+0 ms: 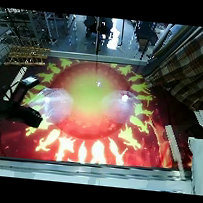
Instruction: Fold the clothes and pants, and hang the long-sleeved shirts on hangers.
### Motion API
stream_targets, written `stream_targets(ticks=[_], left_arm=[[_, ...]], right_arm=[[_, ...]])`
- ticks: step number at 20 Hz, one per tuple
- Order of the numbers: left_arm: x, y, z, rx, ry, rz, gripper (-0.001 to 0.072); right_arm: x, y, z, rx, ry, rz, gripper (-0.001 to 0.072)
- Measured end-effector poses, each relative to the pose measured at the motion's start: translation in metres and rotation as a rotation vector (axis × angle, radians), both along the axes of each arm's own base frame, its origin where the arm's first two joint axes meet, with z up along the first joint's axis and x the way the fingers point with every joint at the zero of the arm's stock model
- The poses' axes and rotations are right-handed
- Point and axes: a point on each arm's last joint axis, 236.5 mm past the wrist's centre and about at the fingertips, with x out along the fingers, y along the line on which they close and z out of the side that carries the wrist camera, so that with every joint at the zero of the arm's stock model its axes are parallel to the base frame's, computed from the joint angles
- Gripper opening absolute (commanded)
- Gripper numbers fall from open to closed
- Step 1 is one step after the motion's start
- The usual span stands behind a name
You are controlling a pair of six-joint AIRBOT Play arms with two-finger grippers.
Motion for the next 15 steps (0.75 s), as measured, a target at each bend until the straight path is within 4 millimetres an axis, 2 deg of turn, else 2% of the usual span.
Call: stream_targets(ticks=[2, 3, 4, 6, 9, 12, 15], left_arm=[[0.005, 0.050, 0.009, 0.160, -0.057, 0.158, 0.0020], [0.008, 0.067, 0.018, 0.210, -0.107, 0.212, 0.0021], [0.012, 0.080, 0.031, 0.244, -0.165, 0.259, 0.0020], [0.015, 0.094, 0.051, 0.260, -0.256, 0.334, 0.0021], [0.014, 0.103, 0.070, 0.256, -0.333, 0.394, 0.0020], [0.014, 0.107, 0.078, 0.253, -0.367, 0.420, 0.0020], [0.014, 0.109, 0.081, 0.254, -0.381, 0.429, 0.0021]], right_arm=[[0.048, 0.077, 0.005, 0.036, -0.022, 0.250, 0.0497], [0.064, 0.111, 0.004, 0.032, -0.017, 0.359, 0.0492], [0.076, 0.144, 0.001, 0.011, 0.000, 0.464, 0.0439], [0.099, 0.189, -0.008, -0.116, 0.024, 0.625, 0.0024], [0.130, 0.217, -0.013, -0.353, 0.007, 0.753, 0.0027], [0.157, 0.224, -0.004, -0.524, -0.056, 0.785, 0.0026], [0.173, 0.224, 0.005, -0.613, -0.108, 0.784, 0.0026]])
